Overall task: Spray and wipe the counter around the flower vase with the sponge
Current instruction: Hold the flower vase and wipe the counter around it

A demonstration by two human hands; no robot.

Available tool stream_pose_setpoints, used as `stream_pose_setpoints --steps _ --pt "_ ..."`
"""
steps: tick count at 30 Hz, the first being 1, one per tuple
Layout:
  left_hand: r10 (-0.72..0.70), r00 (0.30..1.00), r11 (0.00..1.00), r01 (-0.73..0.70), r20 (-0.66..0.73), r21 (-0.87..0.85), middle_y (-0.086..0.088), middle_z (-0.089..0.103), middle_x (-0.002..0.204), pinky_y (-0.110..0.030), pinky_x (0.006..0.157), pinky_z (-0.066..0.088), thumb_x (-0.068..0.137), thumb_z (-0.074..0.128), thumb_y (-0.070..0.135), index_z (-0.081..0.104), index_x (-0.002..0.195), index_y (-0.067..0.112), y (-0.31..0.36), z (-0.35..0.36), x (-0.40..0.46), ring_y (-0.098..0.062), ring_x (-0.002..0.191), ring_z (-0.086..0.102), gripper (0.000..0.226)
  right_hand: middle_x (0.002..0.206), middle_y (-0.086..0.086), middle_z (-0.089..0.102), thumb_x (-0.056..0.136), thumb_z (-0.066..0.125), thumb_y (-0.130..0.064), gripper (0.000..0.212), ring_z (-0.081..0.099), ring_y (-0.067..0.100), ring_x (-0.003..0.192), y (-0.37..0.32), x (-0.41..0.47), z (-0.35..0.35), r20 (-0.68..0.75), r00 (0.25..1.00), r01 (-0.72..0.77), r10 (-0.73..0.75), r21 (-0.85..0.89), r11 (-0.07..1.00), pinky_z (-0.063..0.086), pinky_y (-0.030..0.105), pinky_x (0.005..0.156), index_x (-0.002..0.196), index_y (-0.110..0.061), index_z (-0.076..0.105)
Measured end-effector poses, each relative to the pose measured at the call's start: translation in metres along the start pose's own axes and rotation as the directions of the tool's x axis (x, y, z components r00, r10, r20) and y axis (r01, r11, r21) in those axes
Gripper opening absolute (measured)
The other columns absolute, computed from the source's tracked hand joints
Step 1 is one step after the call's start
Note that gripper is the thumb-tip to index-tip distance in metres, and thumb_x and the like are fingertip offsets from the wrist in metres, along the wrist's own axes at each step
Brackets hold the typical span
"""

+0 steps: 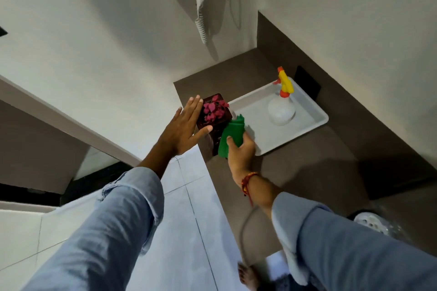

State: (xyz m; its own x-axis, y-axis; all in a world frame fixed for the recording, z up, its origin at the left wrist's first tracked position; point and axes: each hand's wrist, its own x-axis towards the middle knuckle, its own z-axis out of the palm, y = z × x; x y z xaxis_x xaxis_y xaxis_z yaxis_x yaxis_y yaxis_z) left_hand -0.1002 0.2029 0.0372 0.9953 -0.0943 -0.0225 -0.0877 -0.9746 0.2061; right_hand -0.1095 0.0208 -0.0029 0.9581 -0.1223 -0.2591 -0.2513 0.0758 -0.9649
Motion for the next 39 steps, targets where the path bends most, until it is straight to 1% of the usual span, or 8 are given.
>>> stream_pose_setpoints --steps 3,10,15,17,24,31,35,39 --pt "-0.030 1.000 0.998 0.030 -0.001 -0.058 -0.002 0.001 0.168 -0.046 0.123 0.008 0.096 0.024 0.070 0.000 0.158 0.022 0.000 0.003 0.001 -0.019 0.154 -0.004 0.082 0.129 0.020 0.065 0.090 0.064 0.001 0.048 0.062 0.032 0.120 0.008 -0.016 0.028 -0.065 0.990 0.121 -0.124 -0.054 0.991 0.052 0.041 0.103 0.137 -0.002 0.054" --pt "-0.010 1.000 0.993 0.012 0.015 -0.115 -0.002 0.004 0.168 -0.049 0.123 0.016 0.095 0.024 0.070 0.003 0.158 0.020 0.000 0.003 0.001 -0.021 0.154 0.000 0.083 0.154 0.019 0.041 0.093 0.063 -0.002 0.057 0.038 0.033 0.143 0.033 -0.039 0.073 -0.096 0.972 0.192 -0.215 -0.207 0.959 0.040 0.046 0.115 0.146 -0.003 0.041" --pt "-0.019 0.999 0.993 0.023 0.040 -0.114 0.000 0.001 0.168 -0.048 0.123 0.012 0.096 0.026 0.069 0.001 0.158 0.021 0.001 0.003 0.004 -0.022 0.154 -0.003 0.083 0.143 0.016 0.056 0.093 0.064 -0.003 0.049 0.051 0.032 0.135 0.057 -0.057 0.074 0.101 0.974 0.225 -0.204 -0.288 0.931 0.048 0.047 0.109 0.140 -0.004 0.051" --pt "-0.010 0.999 0.994 0.015 0.044 -0.112 0.000 0.000 0.168 -0.049 0.123 0.013 0.096 0.024 0.070 0.001 0.158 0.021 0.001 0.001 0.003 -0.021 0.154 -0.003 0.083 0.139 0.017 0.060 0.094 0.062 -0.003 0.050 0.057 0.032 0.128 0.060 -0.056 0.065 0.096 0.984 0.172 -0.149 -0.311 0.935 0.050 0.045 0.106 0.142 -0.005 0.049" --pt "-0.015 0.999 0.991 0.020 0.037 -0.130 -0.001 0.001 0.168 -0.052 0.123 0.018 0.095 0.025 0.071 0.002 0.158 0.020 0.001 0.002 0.004 -0.021 0.154 -0.002 0.085 0.141 0.026 0.054 0.092 0.059 0.006 0.050 0.054 0.039 0.131 0.053 -0.032 0.029 -0.263 0.954 0.019 -0.143 -0.425 0.905 0.043 0.038 0.110 0.141 0.004 0.046" --pt "-0.017 0.999 0.984 0.022 0.031 -0.178 -0.001 0.001 0.168 -0.046 0.122 0.014 0.095 0.030 0.067 0.002 0.159 0.020 0.002 0.006 0.004 -0.021 0.154 -0.002 0.084 0.160 0.021 0.026 0.104 0.046 -0.020 0.060 0.030 0.034 0.148 0.048 0.007 0.079 -0.188 0.981 -0.073 -0.052 -0.601 0.796 0.036 0.040 0.118 0.153 -0.001 0.019" --pt "-0.011 0.998 0.986 0.020 0.057 -0.168 0.000 -0.002 0.168 -0.043 0.121 0.011 0.094 0.029 0.068 -0.001 0.158 0.020 -0.001 0.005 0.006 -0.022 0.154 -0.005 0.085 0.147 0.024 0.048 0.098 0.058 -0.024 0.056 0.048 0.035 0.136 0.053 0.000 0.102 -0.330 0.934 -0.132 -0.137 -0.674 0.727 0.046 0.036 0.111 0.143 0.005 0.042" --pt "-0.010 0.998 0.985 0.019 0.057 -0.170 -0.001 -0.003 0.168 -0.047 0.122 0.012 0.094 0.027 0.069 -0.001 0.158 0.019 -0.002 0.006 0.007 -0.022 0.154 -0.006 0.086 0.141 0.019 0.056 0.092 0.067 -0.034 0.058 0.056 0.030 0.130 0.051 -0.002 0.107 -0.328 0.940 -0.183 -0.095 -0.720 0.670 0.050 0.031 0.106 0.138 0.000 0.053"
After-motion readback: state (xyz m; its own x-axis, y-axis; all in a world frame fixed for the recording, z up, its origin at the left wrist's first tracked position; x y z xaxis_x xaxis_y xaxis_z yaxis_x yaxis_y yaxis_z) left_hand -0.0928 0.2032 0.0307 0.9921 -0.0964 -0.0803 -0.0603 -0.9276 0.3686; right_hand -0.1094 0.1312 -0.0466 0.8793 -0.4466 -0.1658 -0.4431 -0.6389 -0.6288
